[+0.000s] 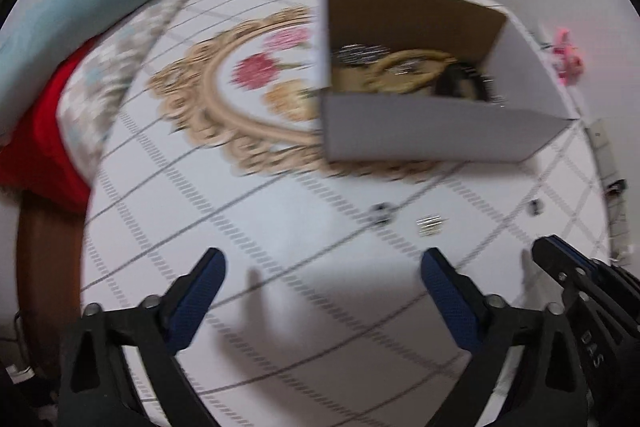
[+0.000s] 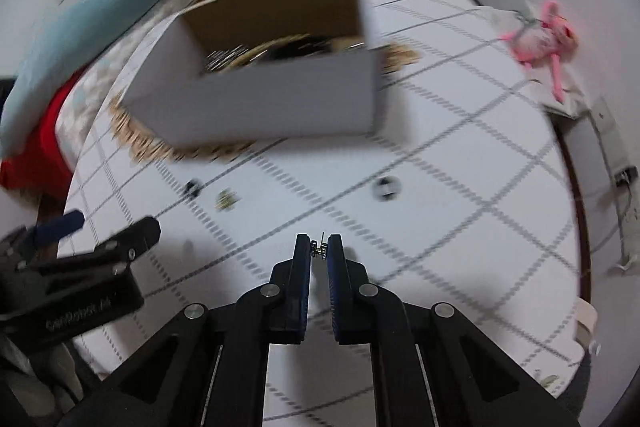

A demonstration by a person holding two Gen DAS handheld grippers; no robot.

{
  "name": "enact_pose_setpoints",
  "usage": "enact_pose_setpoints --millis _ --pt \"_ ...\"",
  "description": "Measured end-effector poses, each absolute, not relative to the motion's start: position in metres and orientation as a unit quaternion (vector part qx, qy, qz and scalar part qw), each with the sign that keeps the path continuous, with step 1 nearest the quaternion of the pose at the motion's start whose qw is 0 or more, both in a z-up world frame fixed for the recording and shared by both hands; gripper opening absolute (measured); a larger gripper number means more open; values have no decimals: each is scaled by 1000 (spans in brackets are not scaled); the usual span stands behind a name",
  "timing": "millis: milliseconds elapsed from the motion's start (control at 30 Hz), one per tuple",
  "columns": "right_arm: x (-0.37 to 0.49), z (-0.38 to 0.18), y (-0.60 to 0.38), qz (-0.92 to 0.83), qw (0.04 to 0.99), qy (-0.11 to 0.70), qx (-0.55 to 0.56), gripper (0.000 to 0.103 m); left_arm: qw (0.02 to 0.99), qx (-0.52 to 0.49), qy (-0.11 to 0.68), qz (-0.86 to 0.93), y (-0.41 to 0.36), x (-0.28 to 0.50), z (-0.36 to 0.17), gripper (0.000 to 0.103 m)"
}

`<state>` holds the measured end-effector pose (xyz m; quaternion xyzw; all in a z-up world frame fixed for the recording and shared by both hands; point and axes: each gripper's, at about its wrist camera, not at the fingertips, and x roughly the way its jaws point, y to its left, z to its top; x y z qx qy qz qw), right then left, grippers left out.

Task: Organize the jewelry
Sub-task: 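Pinch a gold letter charm with the right gripper while the left pinches another, then drop both gold charms into the white box while both grippers open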

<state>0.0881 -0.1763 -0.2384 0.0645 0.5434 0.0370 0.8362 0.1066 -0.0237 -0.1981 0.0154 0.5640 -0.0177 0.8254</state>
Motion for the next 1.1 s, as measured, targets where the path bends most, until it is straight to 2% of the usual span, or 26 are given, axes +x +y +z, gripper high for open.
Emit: enact_pose_setpoints --millis 100,167,267,333,367,400,467,500,533,567,867,1100 --pt "91 -235 -201 10 839 539 78 9 827 18 561 -36 -45 114 -199 90" --pt "93 -234 -213 -4 839 538 83 9 828 27 559 -42 -57 117 -201 81" --pt "97 -233 -228 -20 839 536 90 9 826 39 560 -47 -67 123 -205 62" --pt "97 -232 -235 -27 839 535 94 9 824 50 562 -49 -73 125 -209 45" --pt "97 -231 -238 -29 840 534 95 9 824 53 563 -49 -75 126 -211 42" --pt "96 -230 -241 -31 840 533 97 9 823 57 563 -49 -77 127 -213 34" --pt "97 -230 -244 -34 841 532 99 9 827 69 557 -48 -80 126 -214 30" --pt "97 -230 -245 -35 841 531 100 9 828 75 554 -49 -82 126 -215 24" --pt "96 -230 -244 -36 841 531 101 9 826 75 556 -53 -82 126 -217 11" --pt "97 -230 -245 -37 841 530 101 9 826 71 556 -59 -80 127 -217 8" --pt "97 -224 -244 -35 845 523 107 9 828 56 553 -70 -74 121 -212 6" --pt "97 -197 -240 -15 854 505 123 9 836 11 539 -100 -67 117 -170 5"
